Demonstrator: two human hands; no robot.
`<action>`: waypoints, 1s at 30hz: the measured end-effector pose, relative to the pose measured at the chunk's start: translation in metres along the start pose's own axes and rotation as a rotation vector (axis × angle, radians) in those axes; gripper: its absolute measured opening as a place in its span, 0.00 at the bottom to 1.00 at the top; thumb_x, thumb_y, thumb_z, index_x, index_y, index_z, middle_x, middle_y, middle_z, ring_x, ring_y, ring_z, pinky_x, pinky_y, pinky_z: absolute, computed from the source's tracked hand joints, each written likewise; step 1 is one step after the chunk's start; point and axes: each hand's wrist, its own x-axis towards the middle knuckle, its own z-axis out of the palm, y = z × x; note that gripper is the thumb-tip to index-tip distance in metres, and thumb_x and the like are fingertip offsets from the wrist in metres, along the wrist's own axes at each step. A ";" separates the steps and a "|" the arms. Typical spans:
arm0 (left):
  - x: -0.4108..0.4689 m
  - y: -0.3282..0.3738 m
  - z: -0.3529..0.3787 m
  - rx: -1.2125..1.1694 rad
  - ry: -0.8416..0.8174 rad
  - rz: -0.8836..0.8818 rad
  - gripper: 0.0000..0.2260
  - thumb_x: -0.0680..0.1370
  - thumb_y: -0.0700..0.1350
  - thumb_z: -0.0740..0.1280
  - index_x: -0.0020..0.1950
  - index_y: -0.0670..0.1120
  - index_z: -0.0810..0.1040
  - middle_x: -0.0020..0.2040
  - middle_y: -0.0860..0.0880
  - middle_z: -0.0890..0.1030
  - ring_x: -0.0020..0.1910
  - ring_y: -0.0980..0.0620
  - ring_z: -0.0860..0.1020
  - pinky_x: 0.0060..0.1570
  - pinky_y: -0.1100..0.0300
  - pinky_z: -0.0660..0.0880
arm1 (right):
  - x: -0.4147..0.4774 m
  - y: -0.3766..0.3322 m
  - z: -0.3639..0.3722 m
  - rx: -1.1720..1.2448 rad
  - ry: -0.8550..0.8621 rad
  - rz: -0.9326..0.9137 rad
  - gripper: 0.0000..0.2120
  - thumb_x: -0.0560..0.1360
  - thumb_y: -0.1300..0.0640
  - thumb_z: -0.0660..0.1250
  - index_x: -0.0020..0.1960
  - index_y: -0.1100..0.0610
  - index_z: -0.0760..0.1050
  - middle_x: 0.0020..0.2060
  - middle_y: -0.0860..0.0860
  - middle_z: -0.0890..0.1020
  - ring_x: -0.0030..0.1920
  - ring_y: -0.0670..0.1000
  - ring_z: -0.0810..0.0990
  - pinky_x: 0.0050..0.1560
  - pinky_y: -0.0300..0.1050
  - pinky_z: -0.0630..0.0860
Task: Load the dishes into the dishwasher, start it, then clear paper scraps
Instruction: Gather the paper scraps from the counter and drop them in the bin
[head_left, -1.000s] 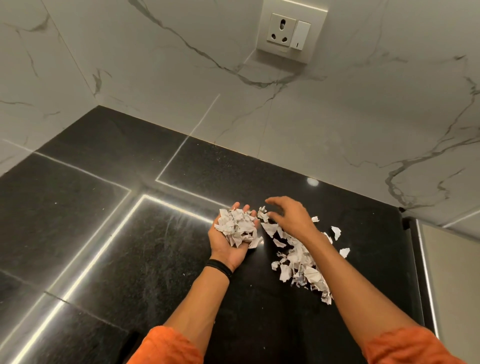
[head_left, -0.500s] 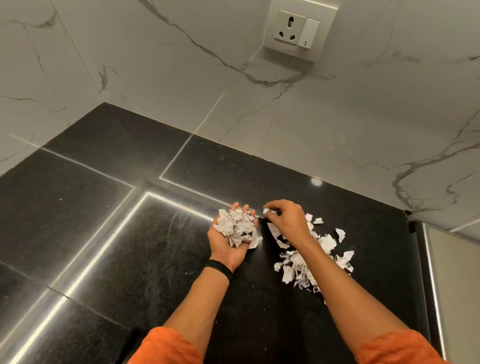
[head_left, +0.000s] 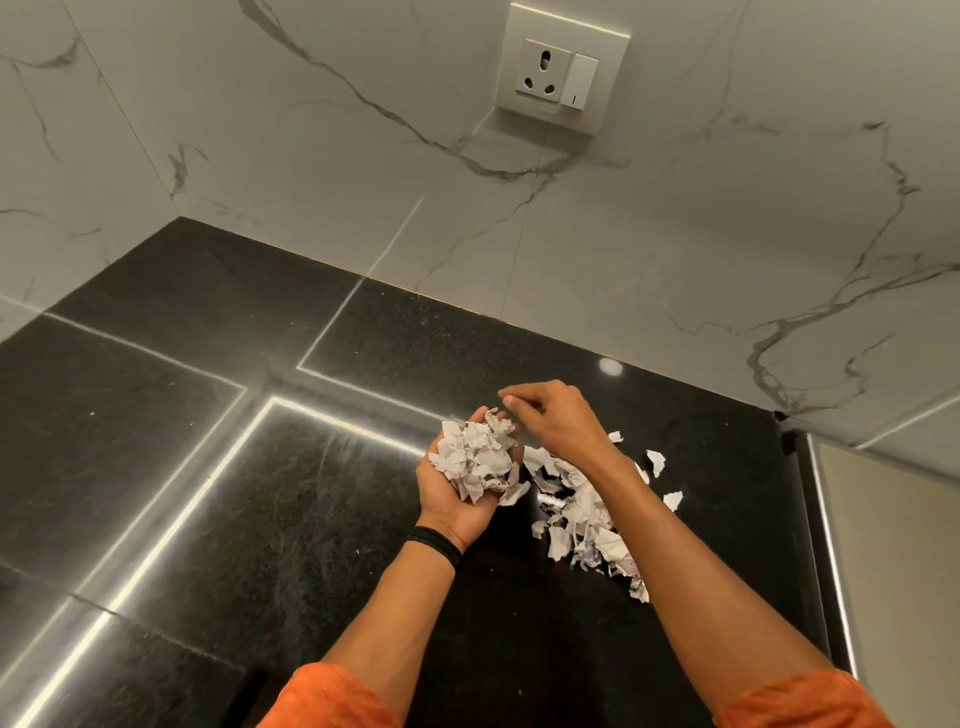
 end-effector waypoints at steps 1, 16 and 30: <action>0.001 0.000 -0.001 -0.004 0.000 -0.003 0.24 0.83 0.54 0.56 0.75 0.44 0.73 0.73 0.39 0.74 0.75 0.38 0.69 0.74 0.40 0.65 | 0.001 0.001 -0.004 0.011 0.014 0.015 0.13 0.83 0.52 0.65 0.64 0.50 0.82 0.56 0.47 0.86 0.54 0.48 0.84 0.58 0.43 0.79; -0.002 0.015 0.000 0.012 0.069 0.066 0.23 0.84 0.53 0.54 0.73 0.43 0.75 0.71 0.39 0.77 0.71 0.37 0.74 0.74 0.39 0.64 | -0.014 0.065 0.030 -0.463 -0.096 -0.082 0.15 0.78 0.55 0.71 0.65 0.51 0.79 0.56 0.49 0.81 0.58 0.51 0.80 0.57 0.44 0.75; -0.003 -0.001 0.001 0.033 0.018 -0.003 0.22 0.83 0.54 0.57 0.69 0.42 0.77 0.65 0.39 0.79 0.61 0.39 0.78 0.70 0.40 0.70 | -0.019 -0.008 -0.002 0.252 0.004 -0.124 0.08 0.75 0.53 0.76 0.54 0.50 0.85 0.45 0.43 0.87 0.48 0.40 0.85 0.51 0.37 0.81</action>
